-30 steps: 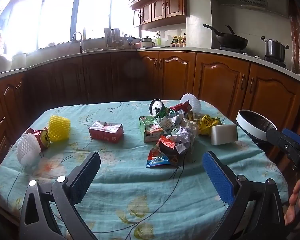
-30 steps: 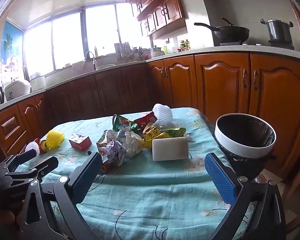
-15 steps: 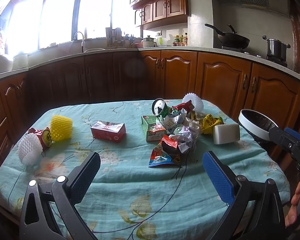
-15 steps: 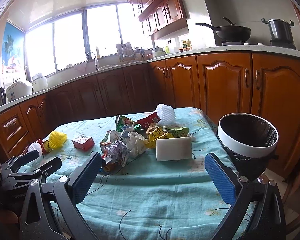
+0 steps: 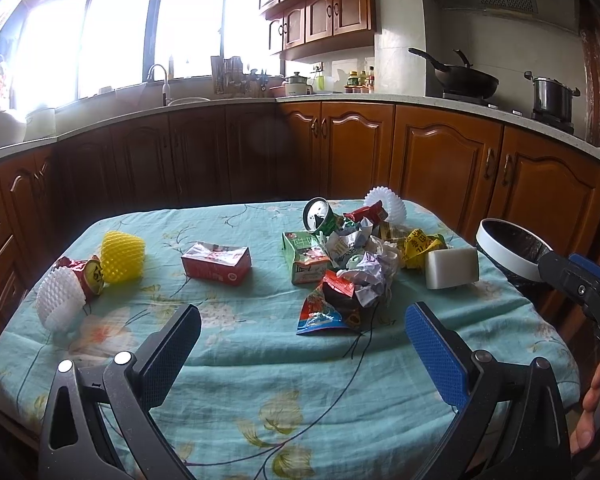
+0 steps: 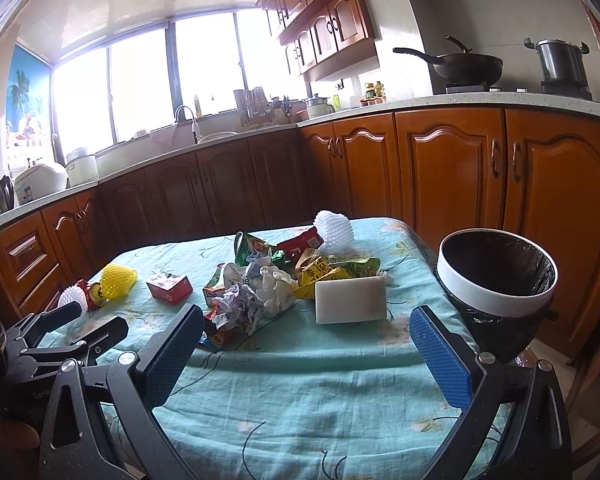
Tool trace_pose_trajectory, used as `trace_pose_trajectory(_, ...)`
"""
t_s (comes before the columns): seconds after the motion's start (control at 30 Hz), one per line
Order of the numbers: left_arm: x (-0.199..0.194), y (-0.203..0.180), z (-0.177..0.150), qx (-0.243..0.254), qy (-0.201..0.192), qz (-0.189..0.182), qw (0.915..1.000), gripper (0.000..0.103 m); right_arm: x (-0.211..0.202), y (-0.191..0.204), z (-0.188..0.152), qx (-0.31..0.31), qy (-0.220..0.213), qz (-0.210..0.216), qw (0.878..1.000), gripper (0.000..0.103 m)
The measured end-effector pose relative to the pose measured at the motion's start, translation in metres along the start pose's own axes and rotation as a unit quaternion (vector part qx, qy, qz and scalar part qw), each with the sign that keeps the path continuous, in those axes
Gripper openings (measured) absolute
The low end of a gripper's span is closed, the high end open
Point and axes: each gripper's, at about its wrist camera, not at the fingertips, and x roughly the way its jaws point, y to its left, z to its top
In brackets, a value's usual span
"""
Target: Collect trash
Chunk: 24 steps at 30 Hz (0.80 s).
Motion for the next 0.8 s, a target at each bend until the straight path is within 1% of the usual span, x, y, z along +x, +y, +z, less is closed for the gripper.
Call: trace_pose_trajectory(0.8, -0.0013, -0.0012, 0.0011, -0.001, -0.001, 0.0, 1.0, 0.102, -0.0013, 0.0003, 0.0009, 0.001, -0.002, 0.003, 1.0, 0.103)
